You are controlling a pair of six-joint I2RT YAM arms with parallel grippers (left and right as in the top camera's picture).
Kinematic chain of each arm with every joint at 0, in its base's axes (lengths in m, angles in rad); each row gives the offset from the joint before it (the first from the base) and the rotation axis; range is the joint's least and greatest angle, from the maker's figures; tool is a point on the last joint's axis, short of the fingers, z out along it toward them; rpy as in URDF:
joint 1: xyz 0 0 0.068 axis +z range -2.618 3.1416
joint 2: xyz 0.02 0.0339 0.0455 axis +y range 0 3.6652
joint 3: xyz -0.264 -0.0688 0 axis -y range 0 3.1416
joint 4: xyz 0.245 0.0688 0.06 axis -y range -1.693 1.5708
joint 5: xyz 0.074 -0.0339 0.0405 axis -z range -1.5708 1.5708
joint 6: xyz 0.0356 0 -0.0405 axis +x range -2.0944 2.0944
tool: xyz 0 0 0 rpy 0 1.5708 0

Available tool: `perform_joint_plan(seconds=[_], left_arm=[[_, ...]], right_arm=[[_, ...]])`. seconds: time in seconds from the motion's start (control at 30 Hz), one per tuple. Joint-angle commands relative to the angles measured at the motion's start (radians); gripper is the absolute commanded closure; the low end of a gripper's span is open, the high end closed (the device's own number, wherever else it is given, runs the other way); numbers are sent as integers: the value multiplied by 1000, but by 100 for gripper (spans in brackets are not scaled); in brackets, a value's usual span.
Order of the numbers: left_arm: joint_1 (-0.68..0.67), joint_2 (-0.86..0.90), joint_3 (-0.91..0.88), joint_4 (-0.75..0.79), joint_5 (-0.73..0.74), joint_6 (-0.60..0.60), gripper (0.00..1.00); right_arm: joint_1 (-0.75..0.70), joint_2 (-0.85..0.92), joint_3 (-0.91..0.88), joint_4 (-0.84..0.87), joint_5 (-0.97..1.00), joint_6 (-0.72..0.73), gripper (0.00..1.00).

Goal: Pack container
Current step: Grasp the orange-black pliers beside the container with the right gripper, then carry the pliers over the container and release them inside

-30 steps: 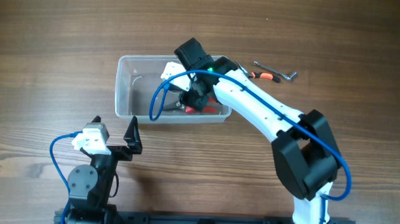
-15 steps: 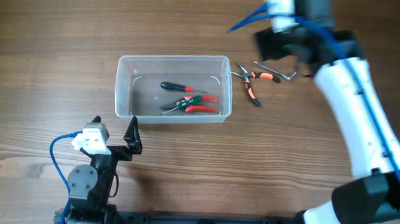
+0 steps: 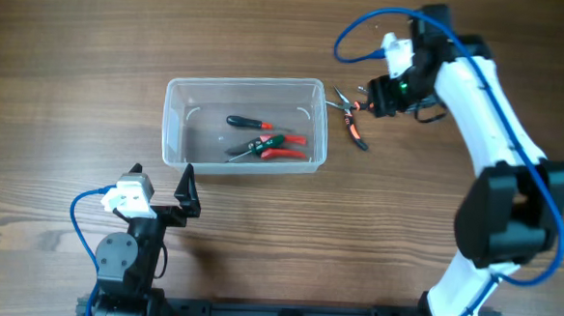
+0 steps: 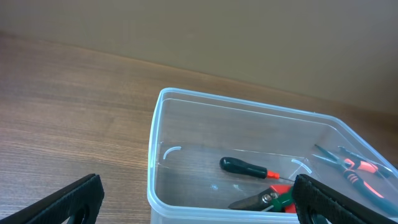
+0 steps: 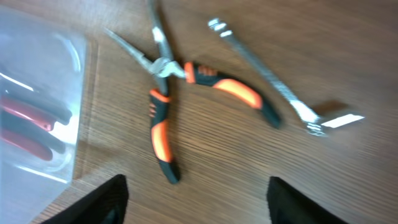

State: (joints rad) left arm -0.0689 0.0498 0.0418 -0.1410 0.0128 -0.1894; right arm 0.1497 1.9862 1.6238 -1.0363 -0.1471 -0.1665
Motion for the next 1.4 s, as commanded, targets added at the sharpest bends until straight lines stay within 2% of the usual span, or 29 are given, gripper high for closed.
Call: perform_joint_plan(seconds=[0.0, 0.2, 0.5, 0.63, 0.73, 0.97, 1.2, 1.27, 1.37], left_arm=[[6, 3, -4, -1, -3, -9, 0], [6, 3, -4, -1, -3, -9, 0], [6, 3, -4, -1, -3, -9, 0], [6, 3, -4, -1, -3, -9, 0], [6, 3, -4, -1, -3, -9, 0], [6, 3, -4, -1, -3, -9, 0], [6, 3, -4, -1, -3, -9, 0], [6, 3, -4, -1, -3, -9, 0], [6, 3, -4, -1, -3, -9, 0]], right_arm=[[42, 87, -10, 0, -34, 24, 36], [50, 190, -10, 0, -35, 70, 52], [50, 227, -47, 18, -34, 90, 55], [55, 227, -81, 42, -22, 92, 74], [56, 227, -91, 42, -22, 95, 94], [51, 158, -43, 22, -7, 98, 96], [90, -103, 137, -32, -8, 122, 96], [130, -195, 171, 13, -17, 91, 96], [211, -278, 173, 89, -62, -65, 96]])
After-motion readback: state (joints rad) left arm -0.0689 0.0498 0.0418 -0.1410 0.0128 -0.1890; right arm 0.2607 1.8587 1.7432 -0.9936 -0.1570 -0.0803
